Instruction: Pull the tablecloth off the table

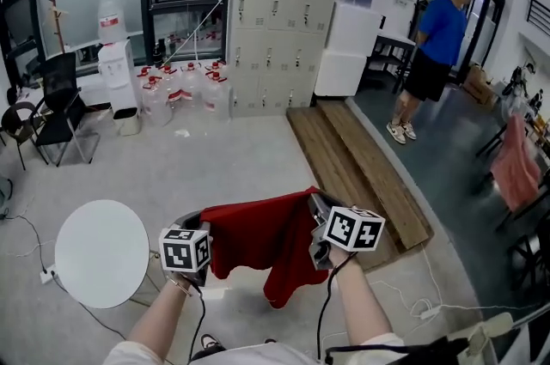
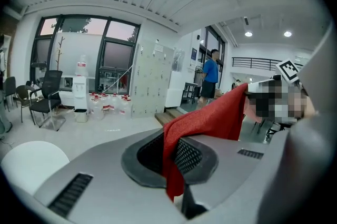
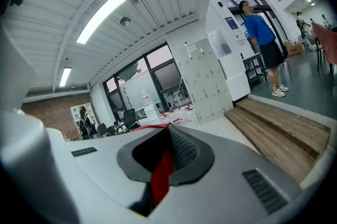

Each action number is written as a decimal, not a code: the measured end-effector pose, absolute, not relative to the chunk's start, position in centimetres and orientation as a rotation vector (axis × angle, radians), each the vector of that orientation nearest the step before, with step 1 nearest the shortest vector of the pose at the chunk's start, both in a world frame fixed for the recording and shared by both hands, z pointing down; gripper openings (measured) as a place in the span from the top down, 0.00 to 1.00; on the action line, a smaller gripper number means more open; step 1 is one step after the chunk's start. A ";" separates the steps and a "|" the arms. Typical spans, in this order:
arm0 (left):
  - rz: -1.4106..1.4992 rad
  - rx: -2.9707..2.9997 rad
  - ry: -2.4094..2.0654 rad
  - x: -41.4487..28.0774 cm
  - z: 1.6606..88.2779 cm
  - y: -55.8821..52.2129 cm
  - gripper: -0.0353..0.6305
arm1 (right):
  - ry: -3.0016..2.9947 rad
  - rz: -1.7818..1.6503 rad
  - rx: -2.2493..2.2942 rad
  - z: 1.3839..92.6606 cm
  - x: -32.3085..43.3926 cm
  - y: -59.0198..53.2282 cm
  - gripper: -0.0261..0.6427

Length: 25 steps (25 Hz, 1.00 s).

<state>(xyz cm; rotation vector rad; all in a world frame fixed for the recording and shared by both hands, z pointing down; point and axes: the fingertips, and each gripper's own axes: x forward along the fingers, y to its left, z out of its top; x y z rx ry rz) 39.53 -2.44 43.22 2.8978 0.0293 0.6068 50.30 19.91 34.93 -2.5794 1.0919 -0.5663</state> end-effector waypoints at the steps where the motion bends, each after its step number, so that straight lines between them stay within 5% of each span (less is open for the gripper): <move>1: 0.597 2.899 0.027 39.4 42.9 -3.4 0.92 | 1.082 -0.557 -2.580 34.8 50.1 19.1 0.92; 25: 0.499 2.714 -0.243 32.2 44.7 -19.7 0.92 | 1.116 -0.600 -2.559 37.8 46.5 1.1 0.92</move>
